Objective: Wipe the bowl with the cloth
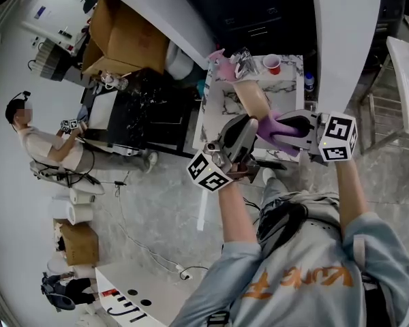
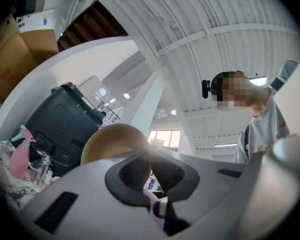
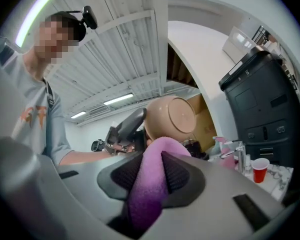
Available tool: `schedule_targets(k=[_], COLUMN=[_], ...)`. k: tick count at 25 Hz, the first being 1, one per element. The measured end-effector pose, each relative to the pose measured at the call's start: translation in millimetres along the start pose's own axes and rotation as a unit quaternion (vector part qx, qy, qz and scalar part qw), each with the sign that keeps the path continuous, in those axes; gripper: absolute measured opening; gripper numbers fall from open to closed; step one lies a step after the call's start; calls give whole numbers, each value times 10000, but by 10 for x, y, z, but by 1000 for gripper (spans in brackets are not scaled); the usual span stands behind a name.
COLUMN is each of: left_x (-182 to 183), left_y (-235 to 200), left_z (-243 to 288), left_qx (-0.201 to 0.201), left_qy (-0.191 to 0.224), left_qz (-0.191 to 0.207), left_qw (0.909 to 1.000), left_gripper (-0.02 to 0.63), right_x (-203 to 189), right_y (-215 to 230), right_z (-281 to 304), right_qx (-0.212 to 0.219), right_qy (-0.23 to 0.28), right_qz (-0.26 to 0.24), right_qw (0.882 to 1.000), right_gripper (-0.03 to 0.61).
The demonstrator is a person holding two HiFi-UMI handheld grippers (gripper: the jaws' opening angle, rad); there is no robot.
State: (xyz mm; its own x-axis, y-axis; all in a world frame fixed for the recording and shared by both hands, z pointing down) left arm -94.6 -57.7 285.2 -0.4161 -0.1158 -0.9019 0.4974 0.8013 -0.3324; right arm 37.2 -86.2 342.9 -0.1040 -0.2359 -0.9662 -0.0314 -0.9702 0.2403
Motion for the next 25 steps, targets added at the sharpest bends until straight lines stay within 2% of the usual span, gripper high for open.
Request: schedule_targets(k=[4, 7, 9, 18, 25], left_x=[-15, -98, -179, -372, -436], left_y=[-61, -102, -90, 48, 143], left_z=[-140, -177, -140, 67, 130], left_qx=[226, 317, 222, -567, -1095], left_qy=[-13, -204, -406, -580, -620], left_qz=[-91, -145, -169, -393, -529], left_qw=[9997, 9992, 9988, 9959, 9906], left_gripper=[29, 28, 28, 29, 29], right_x=[37, 128, 209, 318, 245], right_y=[-128, -219, -234, -112, 46], right_z=[-8, -103, -184, -577, -803], right_qx=[344, 659, 679, -204, -756], right_qy=[103, 576, 881, 1847, 2513], right_qz=[-119, -98, -77, 127, 660], right_qw=[9993, 9961, 9938, 9825, 9627], right_gripper=[126, 126, 126, 126, 126])
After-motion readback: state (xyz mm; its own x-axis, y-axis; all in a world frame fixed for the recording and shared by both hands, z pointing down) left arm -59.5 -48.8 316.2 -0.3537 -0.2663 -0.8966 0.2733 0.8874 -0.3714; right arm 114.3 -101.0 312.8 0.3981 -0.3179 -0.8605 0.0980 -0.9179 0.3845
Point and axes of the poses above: the fingertips, and each gripper's own axes: z forward along the fingers, y to its right, x out of its top, the point moved 6 cm from there along -z, backward along the fingers, and after that the axes turned 6 degrees about -y, right-handed, at the moved point
